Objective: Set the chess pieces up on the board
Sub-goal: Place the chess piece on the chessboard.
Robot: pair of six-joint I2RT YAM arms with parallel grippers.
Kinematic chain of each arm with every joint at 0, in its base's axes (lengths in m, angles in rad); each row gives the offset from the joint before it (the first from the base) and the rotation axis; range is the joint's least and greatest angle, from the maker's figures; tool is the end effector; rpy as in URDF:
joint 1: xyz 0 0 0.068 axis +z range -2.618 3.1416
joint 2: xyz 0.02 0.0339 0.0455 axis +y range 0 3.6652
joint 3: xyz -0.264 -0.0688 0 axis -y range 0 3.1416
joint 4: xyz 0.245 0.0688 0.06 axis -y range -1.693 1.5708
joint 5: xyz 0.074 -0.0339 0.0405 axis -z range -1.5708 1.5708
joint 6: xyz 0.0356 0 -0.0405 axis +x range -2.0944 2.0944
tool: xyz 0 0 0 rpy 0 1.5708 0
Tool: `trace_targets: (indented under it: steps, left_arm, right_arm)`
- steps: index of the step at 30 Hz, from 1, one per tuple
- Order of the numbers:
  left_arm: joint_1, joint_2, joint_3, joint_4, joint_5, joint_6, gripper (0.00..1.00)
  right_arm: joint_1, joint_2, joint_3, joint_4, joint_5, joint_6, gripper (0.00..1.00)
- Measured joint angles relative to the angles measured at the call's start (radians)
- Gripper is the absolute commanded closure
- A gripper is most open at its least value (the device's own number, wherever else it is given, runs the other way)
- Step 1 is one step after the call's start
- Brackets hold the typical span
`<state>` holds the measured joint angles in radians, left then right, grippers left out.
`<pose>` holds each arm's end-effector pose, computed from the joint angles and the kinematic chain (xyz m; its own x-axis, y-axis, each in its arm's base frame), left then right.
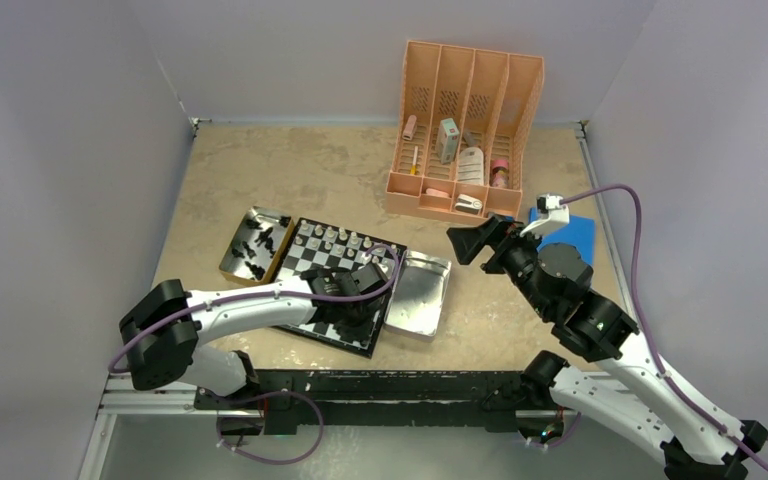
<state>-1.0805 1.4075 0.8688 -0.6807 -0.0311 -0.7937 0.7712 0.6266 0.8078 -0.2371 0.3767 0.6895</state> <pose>0.1215 -0.2252 0.1969 -0.9351 0.2385 -0.2622 0.2996 0.9272 -0.2249 0.1119 0.0905 0.3655 -0.2757 0.5570 -0.7834 -0.2714 0.7368 0.6193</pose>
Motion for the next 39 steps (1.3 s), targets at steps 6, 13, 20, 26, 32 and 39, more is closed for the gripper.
trace_targets:
  steps: [6,13,20,26,32,39]
  left_arm:
    - [0.000,0.002,-0.001,-0.001,-0.010,0.000,0.90]
    - [0.000,0.004,-0.012,0.002,-0.021,0.000,0.83]
    - [0.000,0.023,-0.012,0.005,-0.023,0.000,0.71]
    - [-0.001,0.027,-0.012,0.006,-0.023,0.000,0.67]
    - [-0.001,0.024,-0.011,0.006,-0.023,0.000,0.62]
    - [0.002,-0.058,0.025,-0.023,-0.072,-0.008,0.53]
  right_arm:
    - [0.000,0.001,0.000,0.000,-0.001,0.005,0.01]
    - [0.000,0.008,0.000,0.003,-0.001,0.008,0.01]
    - [0.000,0.007,-0.007,0.003,-0.001,0.016,0.01]
    - [0.000,0.008,-0.012,0.003,-0.002,0.019,0.01]
    - [0.000,0.007,-0.022,0.011,-0.002,0.025,0.01]
    - [0.000,0.016,-0.035,0.011,-0.006,0.025,0.01]
